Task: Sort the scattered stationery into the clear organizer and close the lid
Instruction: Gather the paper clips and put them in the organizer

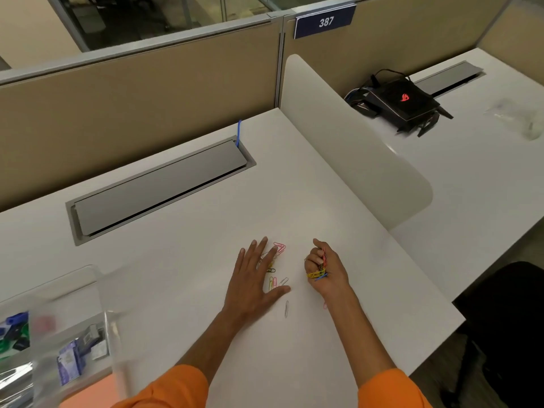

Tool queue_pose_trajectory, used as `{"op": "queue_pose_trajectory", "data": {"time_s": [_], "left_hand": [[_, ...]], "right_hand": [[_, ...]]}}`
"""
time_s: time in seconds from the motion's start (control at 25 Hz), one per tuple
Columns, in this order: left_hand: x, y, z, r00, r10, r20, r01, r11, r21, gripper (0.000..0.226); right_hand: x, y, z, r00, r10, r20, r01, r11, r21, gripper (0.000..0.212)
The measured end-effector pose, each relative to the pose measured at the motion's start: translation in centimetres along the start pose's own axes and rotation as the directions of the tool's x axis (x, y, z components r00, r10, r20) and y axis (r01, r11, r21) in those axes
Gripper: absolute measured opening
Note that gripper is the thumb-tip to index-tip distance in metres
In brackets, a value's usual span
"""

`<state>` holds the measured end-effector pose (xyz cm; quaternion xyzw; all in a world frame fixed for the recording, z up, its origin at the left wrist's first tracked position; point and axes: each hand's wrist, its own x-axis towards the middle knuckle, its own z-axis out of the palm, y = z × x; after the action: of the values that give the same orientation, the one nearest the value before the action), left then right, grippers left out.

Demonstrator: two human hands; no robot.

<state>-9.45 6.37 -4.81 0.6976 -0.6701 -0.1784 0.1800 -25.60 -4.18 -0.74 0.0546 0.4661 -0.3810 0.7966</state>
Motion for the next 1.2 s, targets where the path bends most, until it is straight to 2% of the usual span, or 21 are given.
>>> {"op": "queue_pose_trajectory", "data": {"time_s": [0.24,0.48,0.64,0.96,1.2], "left_hand": [[3.5,0.3,1.1,0.988,0.144,0.061,-0.154,0.965,0.21,0.065],[5.1,-0.7,1.4,0.974,0.22,-0.054,-0.216,0.974,0.068,0.038],[5.8,-0.9,1.1,0.966,0.251,-0.06,-0.243,0.963,0.119,0.022],[6.7,-1.1,1.1,0.934,0.356,-0.021,-0.35,0.926,0.142,0.031],[7.4,-1.6,1.3,0.878,0.477,-0.025,-0.466,0.867,0.176,0.042]], "right_hand": [[0.1,-0.8,-0.1,1.0,0.012,-0.004,-0.011,0.996,0.083,0.036],[0.1,-0.9,-1.1,1.0,0.022,-0.013,-0.021,0.995,0.102,0.038],[0.1,-0.7,-1.4,0.999,0.033,-0.011,-0.032,0.993,0.115,0.039],[0.2,-0.3,-1.4,0.999,0.032,0.011,-0.033,0.99,0.134,0.037],[0.3,-0.3,-1.1,0.998,0.049,0.028,-0.053,0.982,0.182,0.043]]}}
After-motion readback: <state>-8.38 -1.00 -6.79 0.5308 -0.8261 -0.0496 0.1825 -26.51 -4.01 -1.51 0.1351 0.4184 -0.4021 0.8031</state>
